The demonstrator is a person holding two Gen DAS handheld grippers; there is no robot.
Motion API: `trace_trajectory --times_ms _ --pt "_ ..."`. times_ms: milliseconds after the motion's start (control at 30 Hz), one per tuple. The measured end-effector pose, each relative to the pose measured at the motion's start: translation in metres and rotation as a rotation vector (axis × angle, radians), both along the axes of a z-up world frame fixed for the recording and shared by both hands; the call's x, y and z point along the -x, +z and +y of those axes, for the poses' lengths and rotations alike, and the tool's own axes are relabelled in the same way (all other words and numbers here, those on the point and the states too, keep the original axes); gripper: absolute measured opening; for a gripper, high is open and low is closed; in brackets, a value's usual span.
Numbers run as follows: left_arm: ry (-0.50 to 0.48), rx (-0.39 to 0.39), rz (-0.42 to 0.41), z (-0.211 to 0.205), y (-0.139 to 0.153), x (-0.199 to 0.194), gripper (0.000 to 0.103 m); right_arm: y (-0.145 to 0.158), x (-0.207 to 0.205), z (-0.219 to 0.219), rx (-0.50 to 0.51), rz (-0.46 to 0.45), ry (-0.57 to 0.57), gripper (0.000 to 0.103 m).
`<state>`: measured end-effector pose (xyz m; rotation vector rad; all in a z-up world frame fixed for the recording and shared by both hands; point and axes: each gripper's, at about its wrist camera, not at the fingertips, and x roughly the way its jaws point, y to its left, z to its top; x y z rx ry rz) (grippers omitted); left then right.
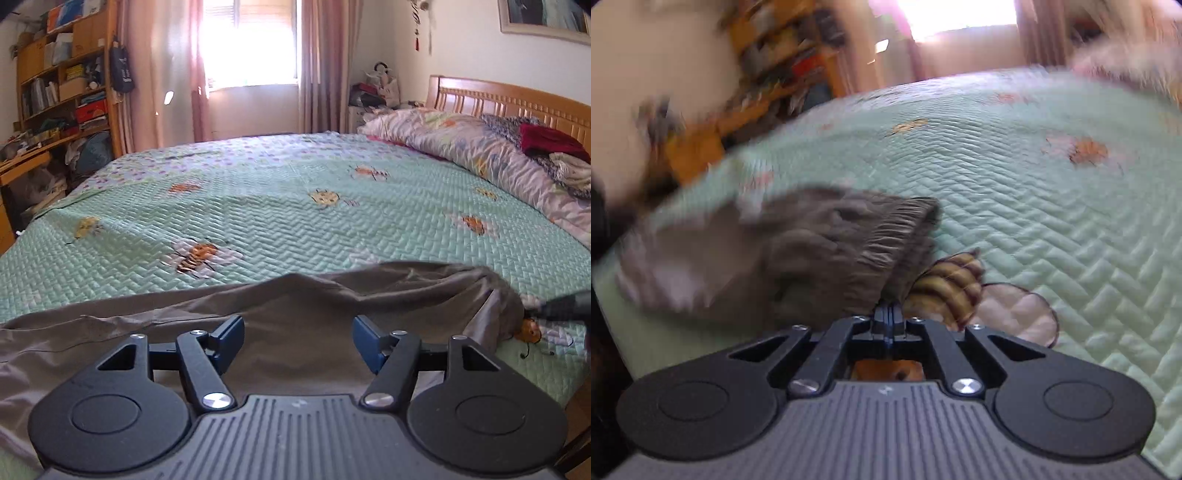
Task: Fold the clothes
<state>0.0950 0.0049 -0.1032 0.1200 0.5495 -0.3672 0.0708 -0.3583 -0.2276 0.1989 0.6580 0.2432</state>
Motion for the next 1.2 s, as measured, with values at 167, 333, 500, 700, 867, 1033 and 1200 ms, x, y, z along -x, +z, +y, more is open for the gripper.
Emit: trace_trajectory --times_ms 167,333,500,700,867,1033,1200 --pt "0.053 0.054 -0.029 0.023 0.016 0.018 0.074 0.007 0.016 -0.032 -0.125 -0.035 -0.235 0.007" --pt "0.124 0.043 -0.003 0.040 0.013 0.029 0.074 0.004 0.013 -0.020 -0.184 0.005 -0.176 0.015" --pt "0.204 0.083 0.026 0.074 0.006 0.040 0.080 0.029 0.028 -0.018 -0.256 -0.130 -0.231 0.016" --pt "0.284 0.150 0.058 0.112 -0.004 0.040 0.080 0.025 0.017 0.001 -0.187 -0.132 -0.231 0.018" --pt "0.301 0.160 0.067 0.132 -0.011 0.037 0.080 0.022 0.025 0.010 -0.114 -0.155 -0.214 0.057" --pt "0.326 0.175 0.099 0.137 -0.022 0.031 0.080 0.017 0.010 0.014 -0.066 -0.139 -0.212 0.057" --pt "0.328 0.154 0.107 0.134 -0.024 0.032 0.080 0.007 -0.003 0.003 -0.134 -0.092 -0.186 0.057"
